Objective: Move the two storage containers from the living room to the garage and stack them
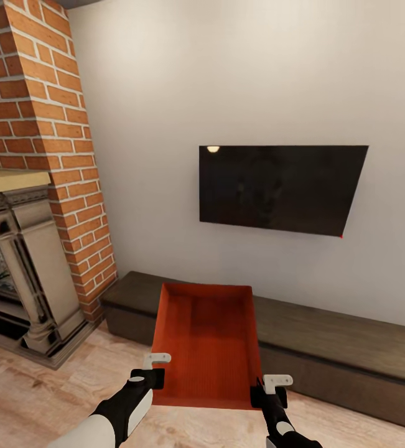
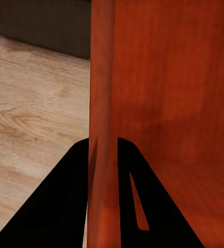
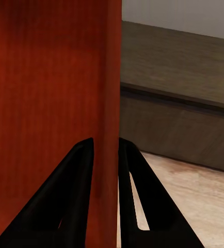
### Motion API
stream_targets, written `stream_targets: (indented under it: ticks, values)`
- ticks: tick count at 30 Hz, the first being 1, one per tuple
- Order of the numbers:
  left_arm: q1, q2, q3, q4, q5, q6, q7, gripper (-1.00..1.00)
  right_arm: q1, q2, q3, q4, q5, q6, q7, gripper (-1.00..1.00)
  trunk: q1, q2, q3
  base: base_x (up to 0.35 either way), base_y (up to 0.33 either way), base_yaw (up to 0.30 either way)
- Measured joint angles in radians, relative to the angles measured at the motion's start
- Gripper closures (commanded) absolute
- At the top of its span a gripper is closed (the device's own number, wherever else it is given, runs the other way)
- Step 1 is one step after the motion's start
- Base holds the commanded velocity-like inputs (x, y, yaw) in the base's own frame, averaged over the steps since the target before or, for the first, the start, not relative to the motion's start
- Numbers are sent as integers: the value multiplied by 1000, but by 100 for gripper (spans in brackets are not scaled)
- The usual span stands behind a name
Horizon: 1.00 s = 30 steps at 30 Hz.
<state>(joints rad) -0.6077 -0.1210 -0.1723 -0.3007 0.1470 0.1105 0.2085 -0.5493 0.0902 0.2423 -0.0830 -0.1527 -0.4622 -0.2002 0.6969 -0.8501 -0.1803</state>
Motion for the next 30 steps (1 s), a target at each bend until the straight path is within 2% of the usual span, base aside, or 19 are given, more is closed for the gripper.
stream_targets:
  ticks: [11,30]
  values:
    - [0,0,2,0,0,0,0,100,0,-1,2,-5,1,5,0,100,0,0,15,0,0,0]
    - [0,0,2,0,1,0,1,100,0,-2,3,-8,2,8,0,100,0,0,16,0,0,0]
